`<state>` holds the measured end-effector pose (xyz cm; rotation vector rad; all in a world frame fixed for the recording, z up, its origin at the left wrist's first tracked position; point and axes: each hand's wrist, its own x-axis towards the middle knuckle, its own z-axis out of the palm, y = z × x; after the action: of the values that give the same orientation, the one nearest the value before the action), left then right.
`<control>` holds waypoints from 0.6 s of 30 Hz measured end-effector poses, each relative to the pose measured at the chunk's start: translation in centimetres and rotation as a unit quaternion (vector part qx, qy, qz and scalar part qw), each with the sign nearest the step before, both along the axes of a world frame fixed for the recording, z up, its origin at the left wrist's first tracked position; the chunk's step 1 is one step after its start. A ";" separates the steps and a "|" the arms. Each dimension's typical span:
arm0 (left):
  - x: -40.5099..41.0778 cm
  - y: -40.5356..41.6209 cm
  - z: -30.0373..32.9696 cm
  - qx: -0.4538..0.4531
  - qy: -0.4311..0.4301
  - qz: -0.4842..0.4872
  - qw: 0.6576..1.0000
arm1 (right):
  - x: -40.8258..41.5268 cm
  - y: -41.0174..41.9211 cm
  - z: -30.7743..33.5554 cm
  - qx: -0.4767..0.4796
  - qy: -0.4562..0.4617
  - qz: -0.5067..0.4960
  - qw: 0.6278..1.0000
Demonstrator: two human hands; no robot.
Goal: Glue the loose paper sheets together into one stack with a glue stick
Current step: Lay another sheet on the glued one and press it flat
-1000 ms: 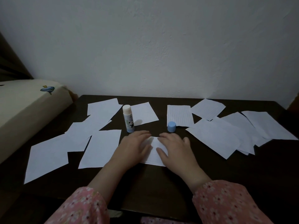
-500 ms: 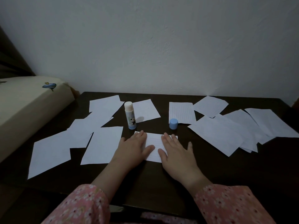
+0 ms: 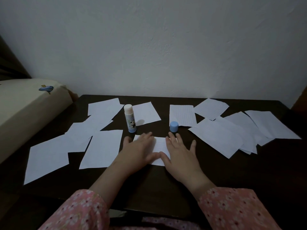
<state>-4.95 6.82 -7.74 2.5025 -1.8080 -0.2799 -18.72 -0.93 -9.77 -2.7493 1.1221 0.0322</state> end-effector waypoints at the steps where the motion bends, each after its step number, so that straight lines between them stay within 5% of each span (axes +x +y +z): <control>1: -0.2 0.1 -0.1 0.004 0.018 -0.016 1.000 | -0.1 -0.1 0.0 0.004 -0.001 0.024 1.000; 11: 3.0 1.8 0.9 0.074 0.110 0.051 0.990 | -2.3 -1.7 0.7 0.059 0.059 0.069 0.994; 18: 4.7 2.2 0.1 0.052 0.161 0.064 0.984 | -2.9 -2.1 0.9 0.087 0.016 0.065 0.994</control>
<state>-0.28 9.01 -7.68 2.4493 -1.5381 -0.7413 -21.57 -3.02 -8.90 -2.6694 0.8989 0.1817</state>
